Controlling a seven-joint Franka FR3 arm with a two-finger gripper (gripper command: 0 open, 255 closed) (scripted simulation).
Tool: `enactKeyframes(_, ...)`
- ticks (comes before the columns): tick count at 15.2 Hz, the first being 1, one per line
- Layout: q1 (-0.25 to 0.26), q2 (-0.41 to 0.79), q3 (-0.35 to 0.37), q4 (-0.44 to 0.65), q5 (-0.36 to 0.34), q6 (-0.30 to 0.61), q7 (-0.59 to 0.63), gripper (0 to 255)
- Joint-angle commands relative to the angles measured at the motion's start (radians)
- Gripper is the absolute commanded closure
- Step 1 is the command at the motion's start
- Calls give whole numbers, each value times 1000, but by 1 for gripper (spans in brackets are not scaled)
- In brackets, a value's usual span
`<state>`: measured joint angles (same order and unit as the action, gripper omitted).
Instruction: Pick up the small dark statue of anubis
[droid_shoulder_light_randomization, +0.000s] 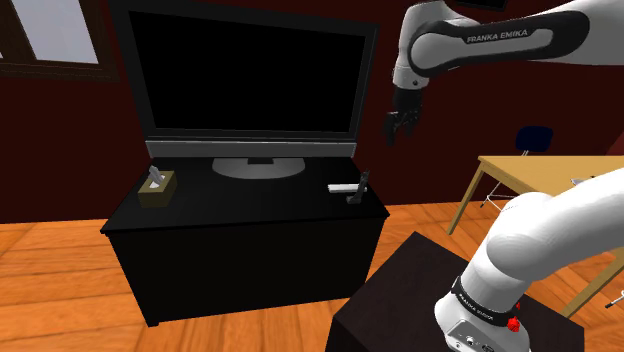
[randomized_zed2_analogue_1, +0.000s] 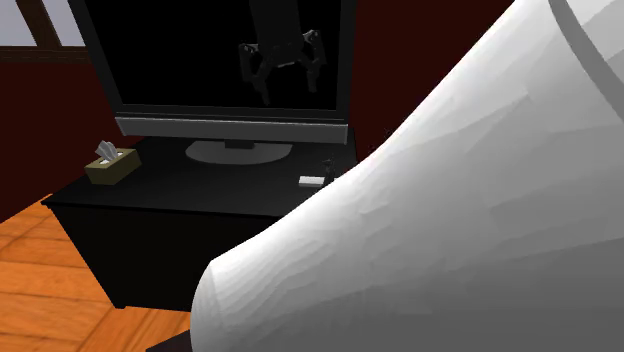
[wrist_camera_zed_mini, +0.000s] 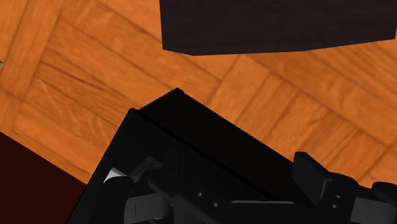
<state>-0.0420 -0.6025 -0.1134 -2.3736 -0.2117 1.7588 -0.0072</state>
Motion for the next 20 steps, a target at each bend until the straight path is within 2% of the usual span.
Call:
enactKeyframes(1,-6,65,-26,6,-17,56,-27,0)
enactKeyframes(10,-30,376,-122,89,-50,265,-141,0)
enactKeyframes(20,-72,766,-180,299,-4,423,-283,0)
